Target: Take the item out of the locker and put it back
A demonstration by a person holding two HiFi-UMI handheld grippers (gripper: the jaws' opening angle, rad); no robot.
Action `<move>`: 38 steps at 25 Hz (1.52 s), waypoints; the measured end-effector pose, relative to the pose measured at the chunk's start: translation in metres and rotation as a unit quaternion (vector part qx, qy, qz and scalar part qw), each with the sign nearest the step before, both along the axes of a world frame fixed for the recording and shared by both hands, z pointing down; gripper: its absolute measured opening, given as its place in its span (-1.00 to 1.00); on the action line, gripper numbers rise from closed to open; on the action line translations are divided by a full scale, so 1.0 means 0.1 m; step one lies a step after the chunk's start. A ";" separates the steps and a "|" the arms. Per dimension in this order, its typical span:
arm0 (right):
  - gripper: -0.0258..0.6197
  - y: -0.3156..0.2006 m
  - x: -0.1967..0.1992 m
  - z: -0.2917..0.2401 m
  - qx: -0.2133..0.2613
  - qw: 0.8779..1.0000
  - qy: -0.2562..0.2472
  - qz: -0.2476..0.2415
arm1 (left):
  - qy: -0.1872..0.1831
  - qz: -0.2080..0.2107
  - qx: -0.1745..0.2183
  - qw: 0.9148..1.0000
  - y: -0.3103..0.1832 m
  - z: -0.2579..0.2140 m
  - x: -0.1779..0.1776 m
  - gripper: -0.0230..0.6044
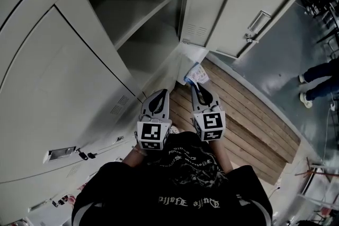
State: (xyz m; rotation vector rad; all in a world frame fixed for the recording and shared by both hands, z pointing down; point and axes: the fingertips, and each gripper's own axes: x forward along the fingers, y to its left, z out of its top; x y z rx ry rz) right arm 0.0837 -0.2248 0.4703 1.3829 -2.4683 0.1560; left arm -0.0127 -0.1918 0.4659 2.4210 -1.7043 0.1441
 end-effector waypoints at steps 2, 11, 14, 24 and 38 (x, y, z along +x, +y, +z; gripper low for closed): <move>-0.82 0.00 0.00 -0.08 0.009 1.000 0.002 -0.004 | 0.000 -0.001 0.000 1.000 0.00 0.00 -0.01 -0.91; -0.82 -0.09 -0.06 -0.68 0.069 0.997 0.013 -0.040 | 0.003 -0.004 0.000 1.000 -0.01 0.01 0.00 -0.91; -0.82 -0.15 -0.08 -0.86 0.084 0.995 0.012 -0.054 | 0.005 -0.003 -0.001 1.000 -0.02 0.01 0.01 -0.91; -0.82 -0.33 -0.27 -1.39 0.143 0.984 0.021 -0.107 | 0.004 -0.007 -0.008 1.000 -0.05 0.03 0.00 -0.91; -0.83 -0.57 -0.82 -2.14 0.222 0.950 0.037 -0.217 | 0.003 0.016 -0.026 1.000 -0.10 0.10 -0.01 -0.91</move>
